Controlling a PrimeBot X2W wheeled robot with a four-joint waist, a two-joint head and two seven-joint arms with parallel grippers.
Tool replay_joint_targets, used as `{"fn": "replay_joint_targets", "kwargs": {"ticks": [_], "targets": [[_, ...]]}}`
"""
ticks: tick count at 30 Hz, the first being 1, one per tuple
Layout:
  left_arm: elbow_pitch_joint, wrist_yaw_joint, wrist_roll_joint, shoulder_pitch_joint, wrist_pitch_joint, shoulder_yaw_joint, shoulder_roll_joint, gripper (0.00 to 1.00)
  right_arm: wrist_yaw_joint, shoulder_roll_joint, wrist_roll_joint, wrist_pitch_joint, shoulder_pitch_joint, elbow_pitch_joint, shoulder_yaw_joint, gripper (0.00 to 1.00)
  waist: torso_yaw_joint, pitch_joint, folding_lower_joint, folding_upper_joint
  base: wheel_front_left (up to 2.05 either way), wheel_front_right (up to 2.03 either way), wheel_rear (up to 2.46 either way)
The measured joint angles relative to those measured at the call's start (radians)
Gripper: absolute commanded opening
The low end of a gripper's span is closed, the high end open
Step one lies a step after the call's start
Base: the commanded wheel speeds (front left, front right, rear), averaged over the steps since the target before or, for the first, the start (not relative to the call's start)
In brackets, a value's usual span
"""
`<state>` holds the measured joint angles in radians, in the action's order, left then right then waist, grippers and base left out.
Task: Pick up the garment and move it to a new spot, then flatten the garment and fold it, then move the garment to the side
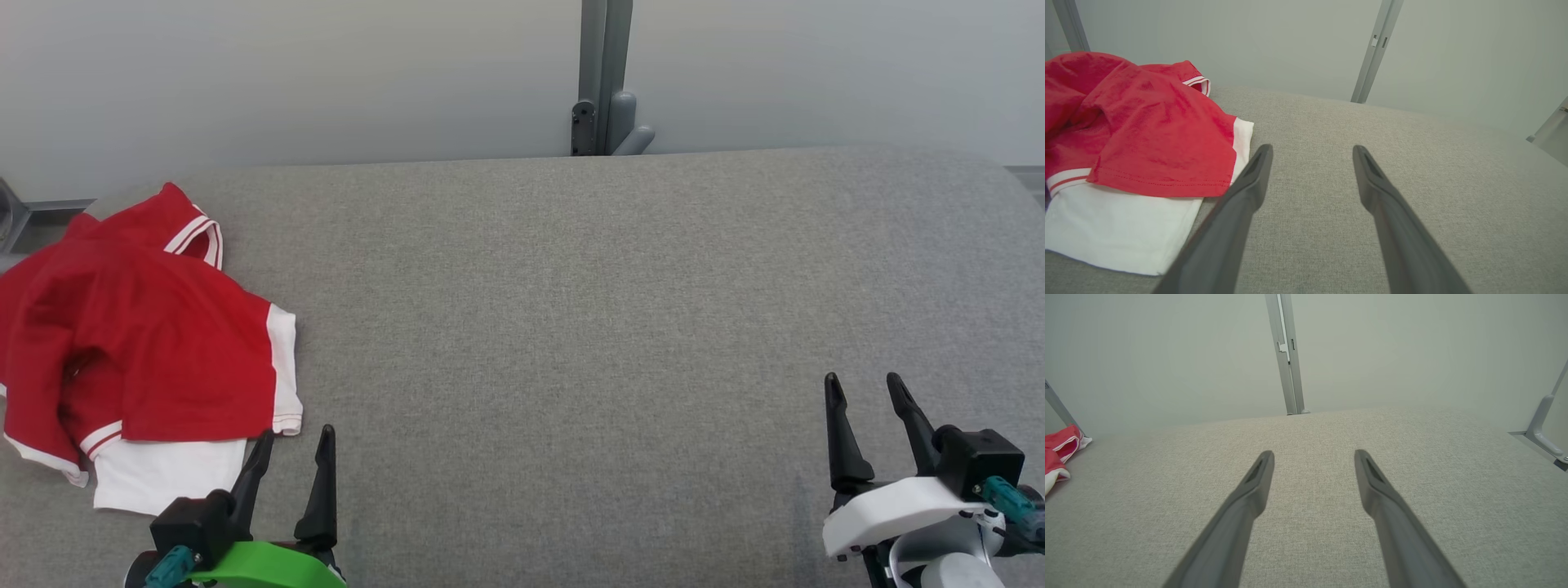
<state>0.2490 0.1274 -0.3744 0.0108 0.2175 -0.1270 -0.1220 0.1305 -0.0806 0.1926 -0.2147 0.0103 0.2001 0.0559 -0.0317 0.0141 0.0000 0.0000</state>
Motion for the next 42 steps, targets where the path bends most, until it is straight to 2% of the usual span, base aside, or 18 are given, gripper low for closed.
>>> {"fn": "replay_joint_targets", "kwargs": {"ticks": [24, 42], "targets": [[0.034, 0.000, 0.124, 0.014, 0.044, 0.015, 0.007, 1.00, 0.000, 0.002, -0.159, -0.047, -0.006, 0.016, -0.007, 1.00, 0.002, 0.002, 0.0000, 0.0000, 0.00, 0.00, 0.00], [0.041, 0.001, 0.125, 0.014, 0.047, 0.014, 0.011, 1.00, 0.000, 0.005, -0.158, -0.048, -0.006, 0.019, 0.002, 1.00, -0.001, 0.001, 0.0000, 0.0000, 0.00, 0.00, 0.00]]}}
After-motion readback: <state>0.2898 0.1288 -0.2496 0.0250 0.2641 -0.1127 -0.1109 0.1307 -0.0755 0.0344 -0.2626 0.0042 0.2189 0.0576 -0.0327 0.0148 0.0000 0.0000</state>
